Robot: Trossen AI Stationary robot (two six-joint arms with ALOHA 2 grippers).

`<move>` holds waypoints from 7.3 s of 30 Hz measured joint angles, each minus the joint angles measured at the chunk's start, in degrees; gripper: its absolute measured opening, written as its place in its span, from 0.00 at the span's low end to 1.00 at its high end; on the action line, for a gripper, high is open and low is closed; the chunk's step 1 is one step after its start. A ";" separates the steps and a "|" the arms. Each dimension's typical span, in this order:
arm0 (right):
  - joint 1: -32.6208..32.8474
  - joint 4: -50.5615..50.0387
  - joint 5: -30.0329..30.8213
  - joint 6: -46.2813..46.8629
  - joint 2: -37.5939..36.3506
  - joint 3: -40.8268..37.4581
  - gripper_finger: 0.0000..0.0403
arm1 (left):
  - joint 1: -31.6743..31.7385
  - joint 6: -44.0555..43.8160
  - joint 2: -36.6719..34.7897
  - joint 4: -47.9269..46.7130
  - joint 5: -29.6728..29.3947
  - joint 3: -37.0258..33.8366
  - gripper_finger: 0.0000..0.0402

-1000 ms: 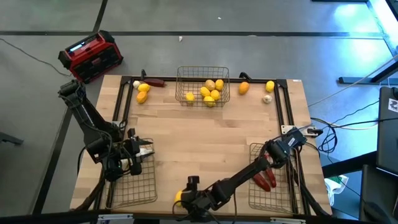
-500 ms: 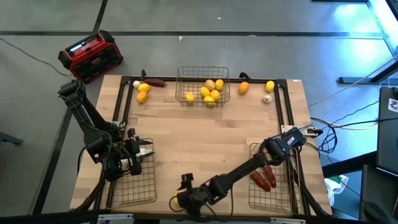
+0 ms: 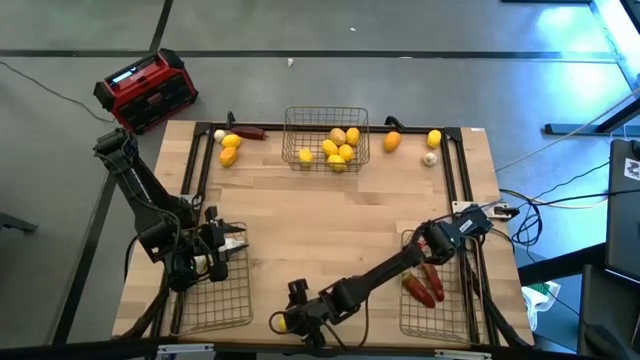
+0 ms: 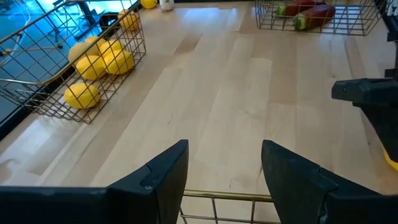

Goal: Sort produce into baskets
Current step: Put the lemon into the top wire basket

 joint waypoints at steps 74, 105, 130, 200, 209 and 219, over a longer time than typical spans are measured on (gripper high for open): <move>-22.94 -49.78 24.10 13.21 -20.80 -0.04 0.46 | 7.13 15.56 -14.90 -0.25 -1.28 0.09 0.49; -60.29 -24.04 -3.66 -10.17 -17.58 -0.08 0.48 | 41.60 46.30 -16.76 2.09 13.79 0.09 0.49; -60.34 -23.26 -5.05 -6.28 -14.21 -0.07 0.59 | 48.65 57.37 -17.03 19.71 33.63 -6.62 0.49; -59.27 -23.21 15.78 36.00 -49.24 -50.48 0.70 | 48.65 52.47 -17.00 18.08 33.61 -6.64 0.49; -55.21 -7.57 26.27 42.59 -49.08 -59.98 0.70 | 48.65 52.52 -17.00 19.35 33.61 -6.64 0.49; -55.49 0.73 33.03 44.65 -49.21 -64.22 0.70 | 48.70 52.68 -17.00 19.93 33.61 -6.64 0.49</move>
